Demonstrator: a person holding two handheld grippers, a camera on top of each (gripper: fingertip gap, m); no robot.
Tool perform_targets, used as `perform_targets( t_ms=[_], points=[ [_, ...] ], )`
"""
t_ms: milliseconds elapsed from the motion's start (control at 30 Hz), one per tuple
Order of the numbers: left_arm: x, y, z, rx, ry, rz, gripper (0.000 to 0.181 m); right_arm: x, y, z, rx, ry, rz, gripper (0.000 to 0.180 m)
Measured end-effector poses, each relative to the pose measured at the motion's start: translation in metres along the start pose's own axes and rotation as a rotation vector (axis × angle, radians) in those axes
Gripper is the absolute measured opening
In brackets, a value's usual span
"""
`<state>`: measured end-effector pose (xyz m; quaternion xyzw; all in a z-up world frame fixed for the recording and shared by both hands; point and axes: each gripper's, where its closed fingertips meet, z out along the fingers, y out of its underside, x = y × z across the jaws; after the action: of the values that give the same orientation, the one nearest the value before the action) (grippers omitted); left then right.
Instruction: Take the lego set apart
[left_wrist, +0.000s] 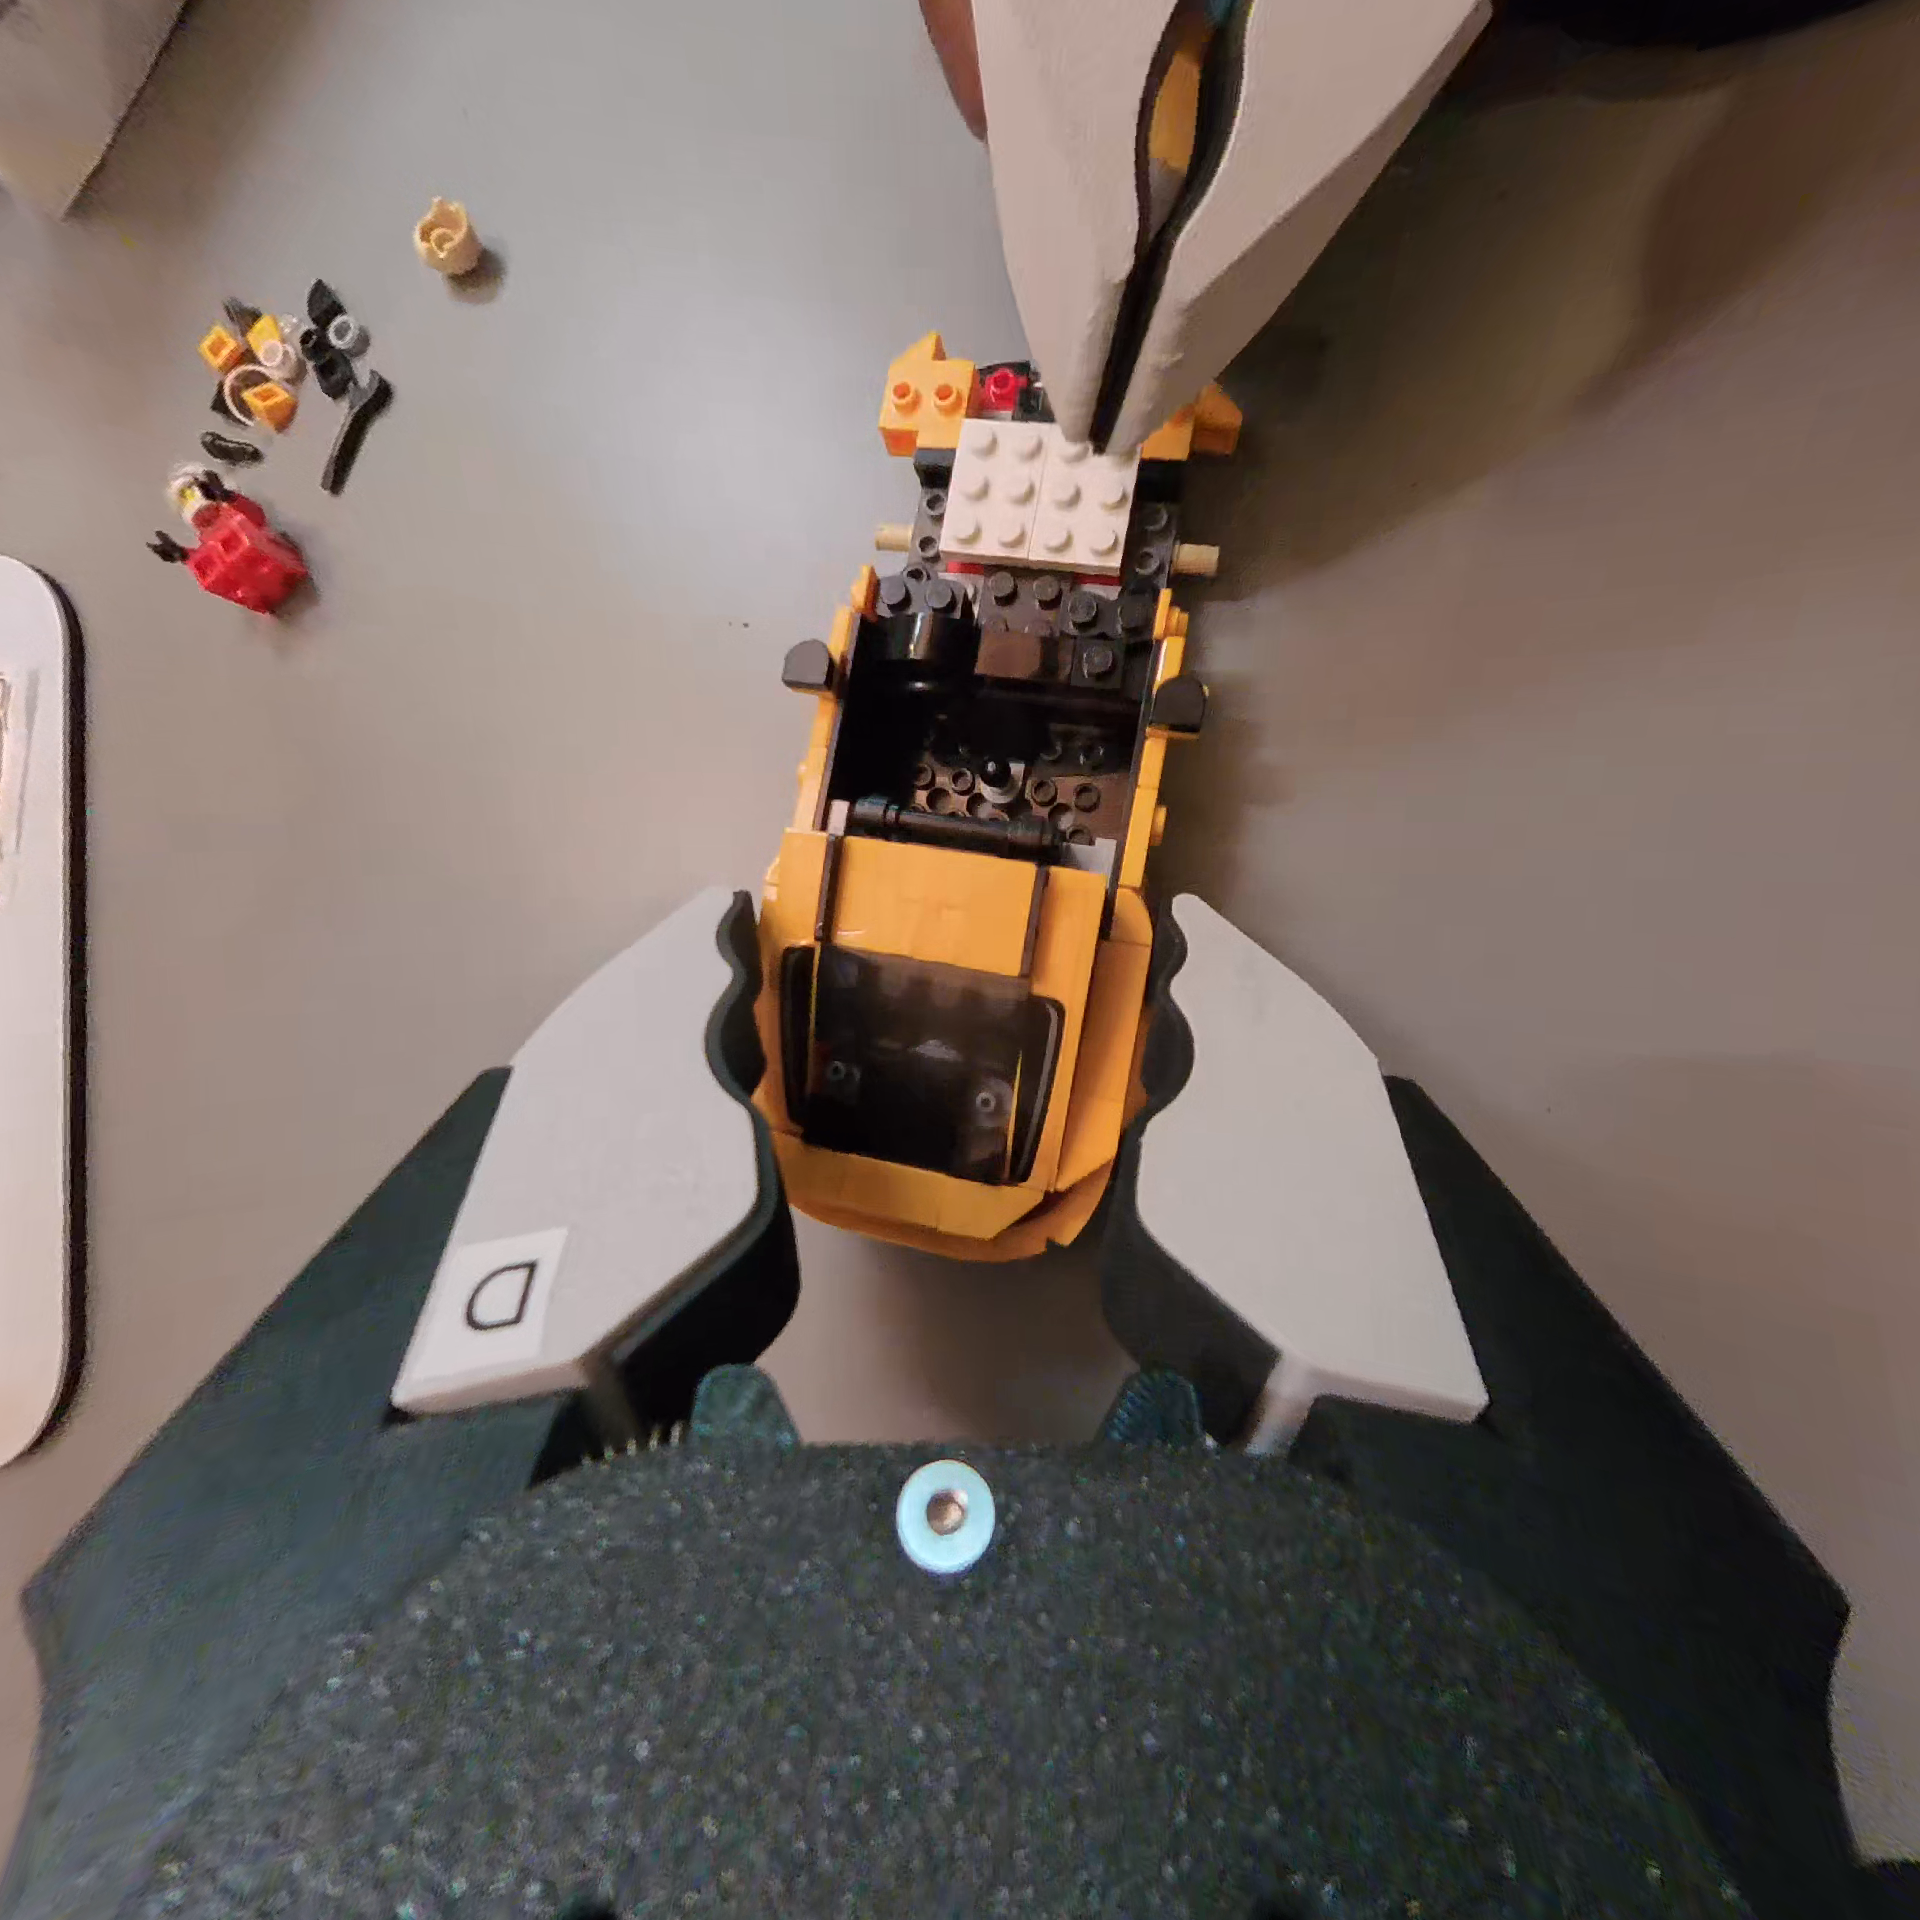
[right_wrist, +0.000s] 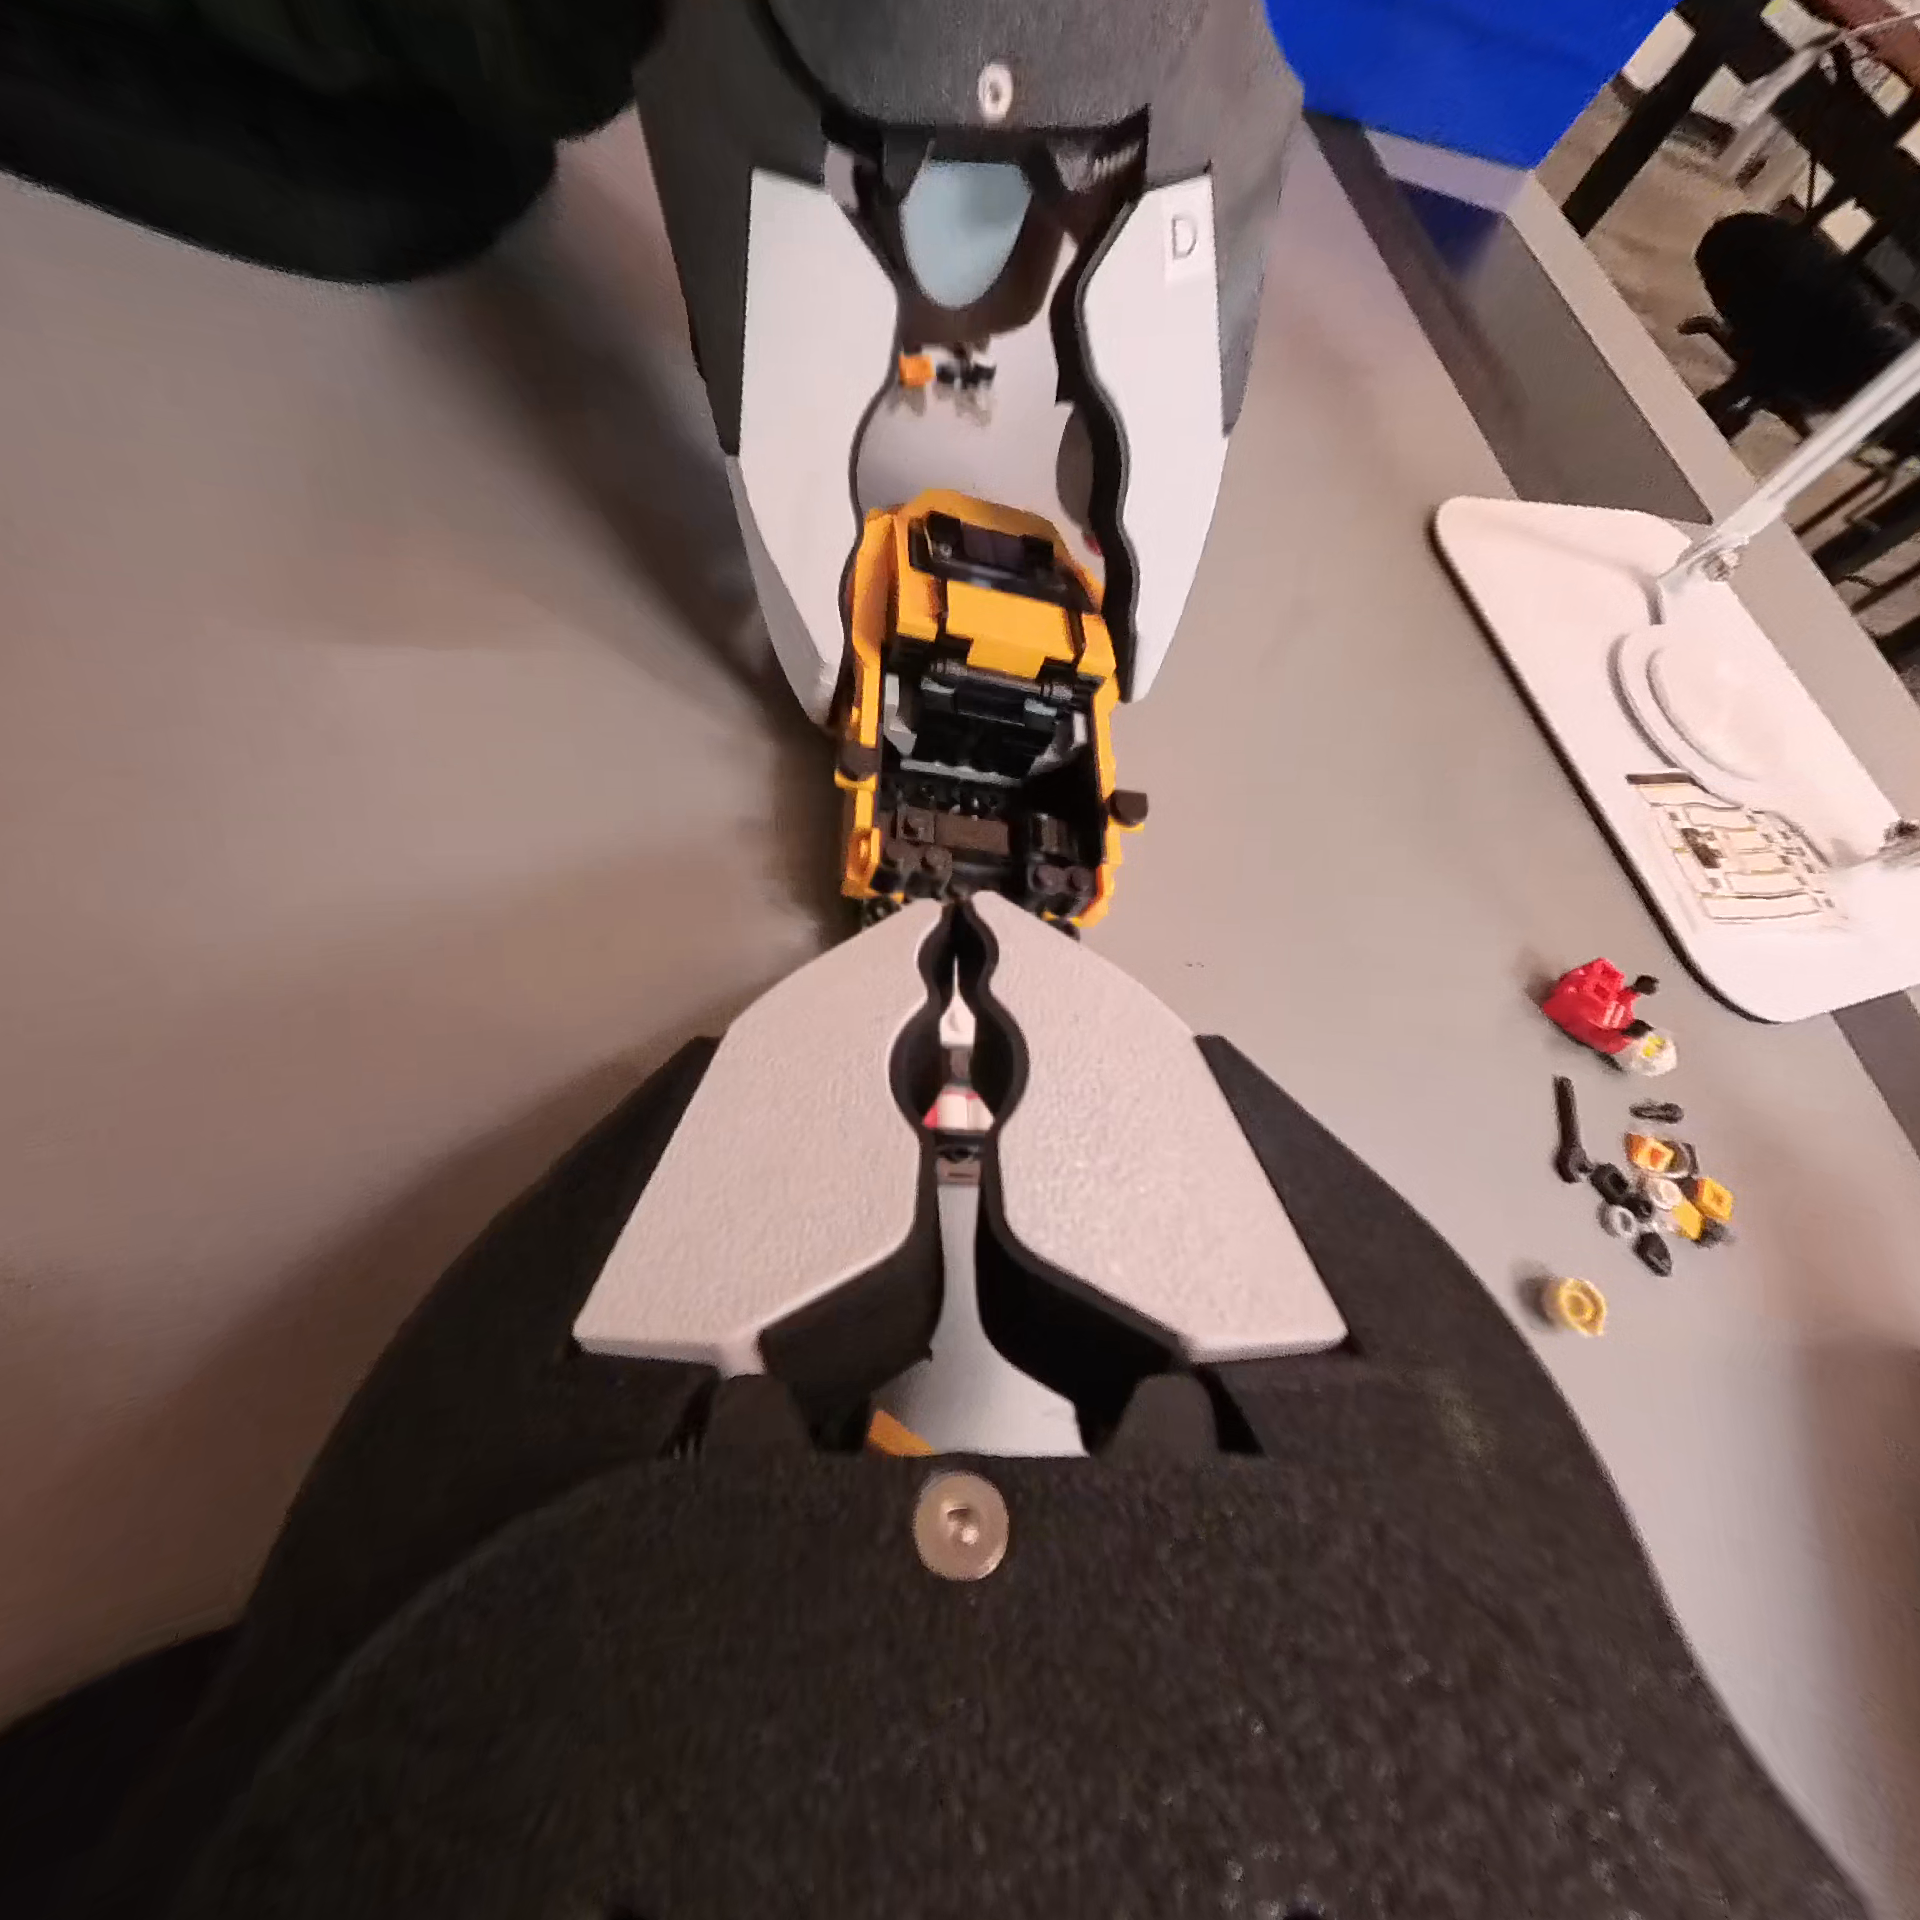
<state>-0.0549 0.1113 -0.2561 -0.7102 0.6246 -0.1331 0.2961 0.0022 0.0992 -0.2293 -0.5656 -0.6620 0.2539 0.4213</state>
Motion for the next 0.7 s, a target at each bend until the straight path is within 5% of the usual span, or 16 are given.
perform_targets(
  t_ms=[367,700],
  points=[
    [0.003,-0.003,-0.003,0.036,0.012,0.005,0.075,0.000,0.011,0.011,-0.152,-0.195,0.195,0.030],
    [0.004,-0.011,-0.008,0.122,0.037,-0.038,0.065,0.001,0.016,0.017,-0.368,-0.151,0.061,0.034]
  ],
)
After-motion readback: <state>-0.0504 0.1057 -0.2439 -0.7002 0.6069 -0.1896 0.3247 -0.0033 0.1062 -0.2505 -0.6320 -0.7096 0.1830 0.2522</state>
